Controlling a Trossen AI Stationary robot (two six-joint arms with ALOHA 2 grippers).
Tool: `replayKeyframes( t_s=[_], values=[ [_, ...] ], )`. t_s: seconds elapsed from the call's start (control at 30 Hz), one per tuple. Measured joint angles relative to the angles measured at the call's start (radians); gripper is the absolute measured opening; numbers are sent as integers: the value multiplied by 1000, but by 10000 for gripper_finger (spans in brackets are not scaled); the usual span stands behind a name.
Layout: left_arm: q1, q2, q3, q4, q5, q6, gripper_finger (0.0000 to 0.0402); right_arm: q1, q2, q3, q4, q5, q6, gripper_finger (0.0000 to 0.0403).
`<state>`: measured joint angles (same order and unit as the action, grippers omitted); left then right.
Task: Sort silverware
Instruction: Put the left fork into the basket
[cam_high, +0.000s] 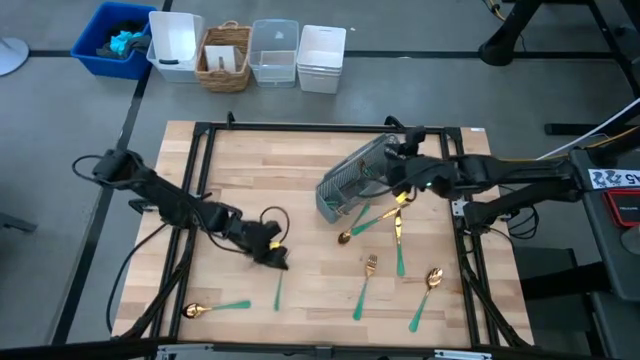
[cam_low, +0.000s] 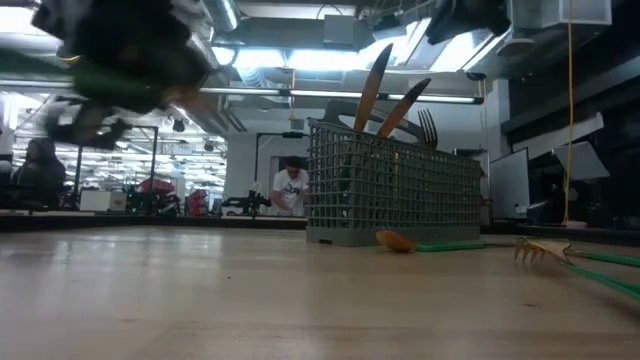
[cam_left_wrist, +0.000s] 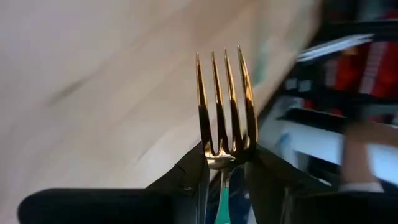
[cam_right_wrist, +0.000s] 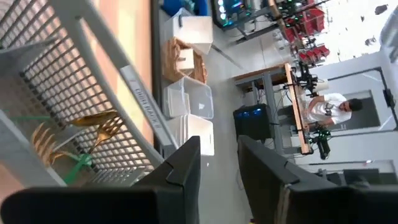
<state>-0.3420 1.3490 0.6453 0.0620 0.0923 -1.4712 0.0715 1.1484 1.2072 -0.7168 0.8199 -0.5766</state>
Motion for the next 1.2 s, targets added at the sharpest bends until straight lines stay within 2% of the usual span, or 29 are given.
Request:
replayKeyframes(
  t_s=[0.13, 0.3, 0.43, 0.67, 0.8, 1.03, 1.2],
  values=[
    [93, -20, 0, 167, -36, 183, 77, 0, -58, 0, -2, 0, 57, 111],
    [223, -20, 2, 476, -38, 408, 79, 0, -115, 0, -16, -1, 155, 111],
    [330, -20, 10, 662, -38, 588, 76, 0, -140, 0, -25, -19, 270, 111],
    [493, -17, 162, 666, -38, 1075, 82, 0, -146, 0, -84, -144, 483, 111],
    [569, -4, 267, 586, -41, 1309, 79, 0, -146, 0, -156, -212, 614, 111],
    [640, 157, 414, 550, -51, 1454, 82, 0, -145, 0, -249, -372, 850, 111],
    [668, 308, 517, 546, -48, 1505, 80, 0, -145, 0, -288, -394, 912, 111]
  ],
)
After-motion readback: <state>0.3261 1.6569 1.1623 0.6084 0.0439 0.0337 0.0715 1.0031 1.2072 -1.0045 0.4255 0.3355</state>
